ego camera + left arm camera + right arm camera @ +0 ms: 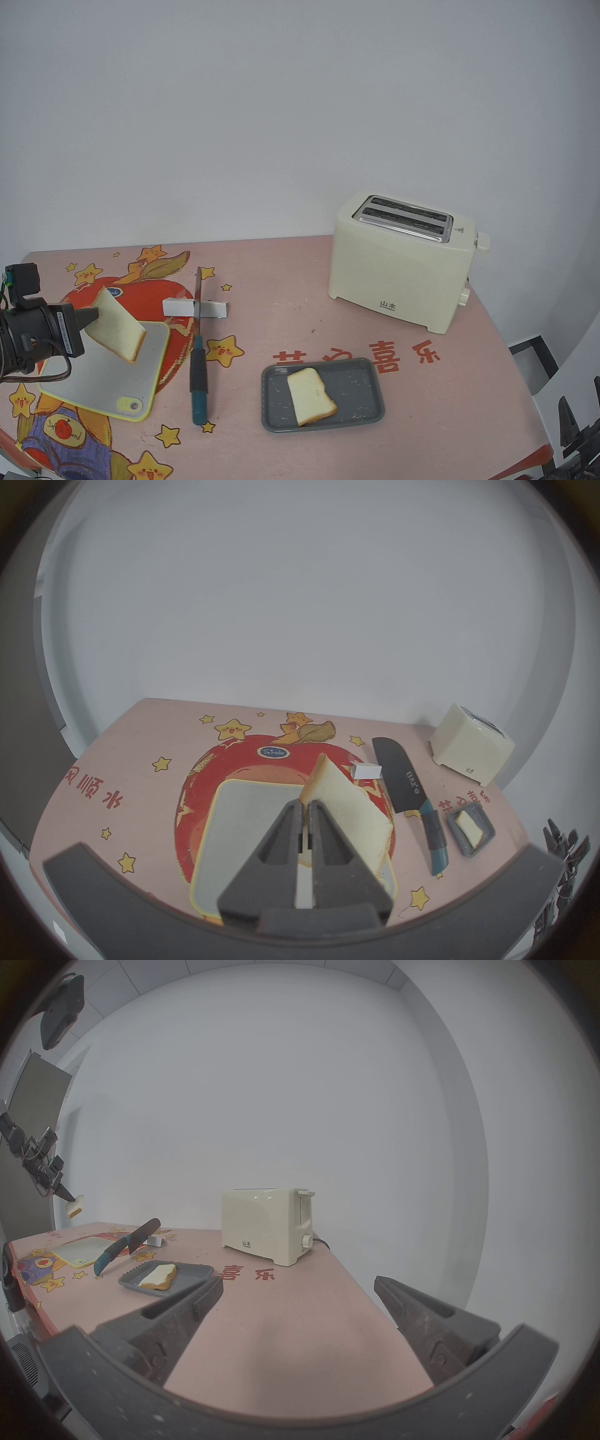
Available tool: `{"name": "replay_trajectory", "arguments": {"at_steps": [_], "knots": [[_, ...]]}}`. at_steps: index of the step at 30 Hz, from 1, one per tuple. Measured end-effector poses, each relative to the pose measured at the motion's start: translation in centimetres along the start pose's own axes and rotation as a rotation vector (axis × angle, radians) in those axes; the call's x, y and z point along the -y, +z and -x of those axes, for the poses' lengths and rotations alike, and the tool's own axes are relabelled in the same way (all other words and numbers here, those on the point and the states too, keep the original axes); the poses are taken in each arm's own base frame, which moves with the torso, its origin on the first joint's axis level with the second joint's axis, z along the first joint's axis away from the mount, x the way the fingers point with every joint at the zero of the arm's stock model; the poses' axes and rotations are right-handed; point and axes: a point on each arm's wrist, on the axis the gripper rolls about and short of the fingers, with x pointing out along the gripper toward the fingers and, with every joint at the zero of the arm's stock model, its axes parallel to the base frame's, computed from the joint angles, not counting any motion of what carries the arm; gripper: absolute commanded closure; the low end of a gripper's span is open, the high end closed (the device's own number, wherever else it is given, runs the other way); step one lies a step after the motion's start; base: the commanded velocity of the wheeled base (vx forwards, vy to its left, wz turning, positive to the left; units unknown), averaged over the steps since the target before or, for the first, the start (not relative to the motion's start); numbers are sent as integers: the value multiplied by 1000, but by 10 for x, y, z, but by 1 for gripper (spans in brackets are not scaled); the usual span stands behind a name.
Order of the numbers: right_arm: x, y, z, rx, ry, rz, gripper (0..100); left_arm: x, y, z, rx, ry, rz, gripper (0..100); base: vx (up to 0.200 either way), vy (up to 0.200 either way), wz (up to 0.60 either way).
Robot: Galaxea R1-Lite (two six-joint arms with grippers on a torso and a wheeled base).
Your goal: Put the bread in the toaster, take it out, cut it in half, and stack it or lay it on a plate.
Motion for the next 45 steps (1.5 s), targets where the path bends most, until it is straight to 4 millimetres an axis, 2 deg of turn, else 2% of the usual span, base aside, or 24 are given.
{"name": "replay_trajectory", "arguments": {"at_steps": [16,23,30,45], "knots": [[0,0,0,-1,0,0,0,4,-4,3,-4,-40,-56,100,0,-25,0],[0,0,0,0,0,0,0,19,-16,4,-52,-150,-120,100,0,0,0],[0,0,0,0,0,0,0,31,-26,5,-131,-362,-163,100,0,0,0],[0,0,0,-1,0,0,0,48,-21,-30,-225,-415,-330,100,0,0,0]]}}
